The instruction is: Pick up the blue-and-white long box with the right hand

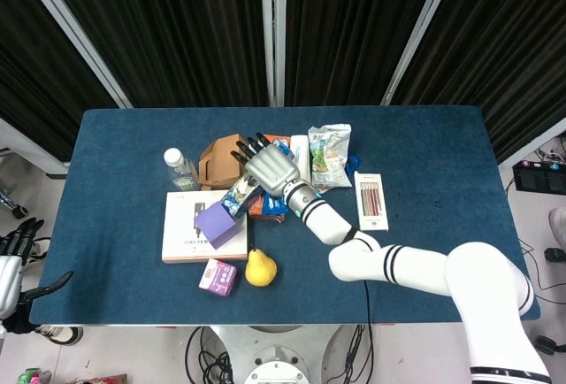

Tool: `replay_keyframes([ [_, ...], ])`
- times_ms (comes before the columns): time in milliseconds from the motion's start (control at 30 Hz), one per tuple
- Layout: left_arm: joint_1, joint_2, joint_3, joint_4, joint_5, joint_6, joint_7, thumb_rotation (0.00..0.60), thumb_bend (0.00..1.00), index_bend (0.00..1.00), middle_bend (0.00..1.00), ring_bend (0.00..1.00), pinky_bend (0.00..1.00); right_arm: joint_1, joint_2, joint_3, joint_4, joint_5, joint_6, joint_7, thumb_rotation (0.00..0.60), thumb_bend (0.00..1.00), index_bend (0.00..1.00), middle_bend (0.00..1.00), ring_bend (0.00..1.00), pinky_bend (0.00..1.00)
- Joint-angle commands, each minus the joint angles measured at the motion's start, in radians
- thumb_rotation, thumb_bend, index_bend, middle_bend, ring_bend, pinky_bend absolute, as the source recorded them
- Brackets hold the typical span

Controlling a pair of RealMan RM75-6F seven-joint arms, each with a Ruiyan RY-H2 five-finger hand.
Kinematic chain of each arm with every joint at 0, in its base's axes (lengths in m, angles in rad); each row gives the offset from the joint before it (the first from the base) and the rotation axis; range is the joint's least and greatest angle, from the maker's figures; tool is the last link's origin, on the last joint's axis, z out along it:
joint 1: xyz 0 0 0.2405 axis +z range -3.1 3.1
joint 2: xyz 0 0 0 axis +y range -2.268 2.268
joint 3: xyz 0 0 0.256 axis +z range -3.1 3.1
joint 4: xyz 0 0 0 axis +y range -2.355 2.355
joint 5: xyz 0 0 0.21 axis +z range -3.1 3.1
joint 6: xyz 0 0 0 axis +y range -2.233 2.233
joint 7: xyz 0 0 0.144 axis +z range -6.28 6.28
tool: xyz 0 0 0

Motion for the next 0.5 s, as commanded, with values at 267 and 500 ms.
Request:
replay_keyframes([
  [267,-0.001,0.000,-0.002,0.010,0.003,-0.001,-0.006,0.198,0.10,0.08,0.07,0.14,0.24,0.017,-0.070,-0.013,0.085,0.012,0.008,0.012,0.600,0.02,0.24,0.29,0.19,0.23],
  [500,-0.003,0.001,-0.002,0.008,0.004,-0.006,-0.002,0.201,0.10,0.08,0.07,0.14,0.24,0.009,-0.091,-0.019,0.107,-0.004,0.056,-0.001,0.580,0.13,0.54,0.48,0.38,0.40],
])
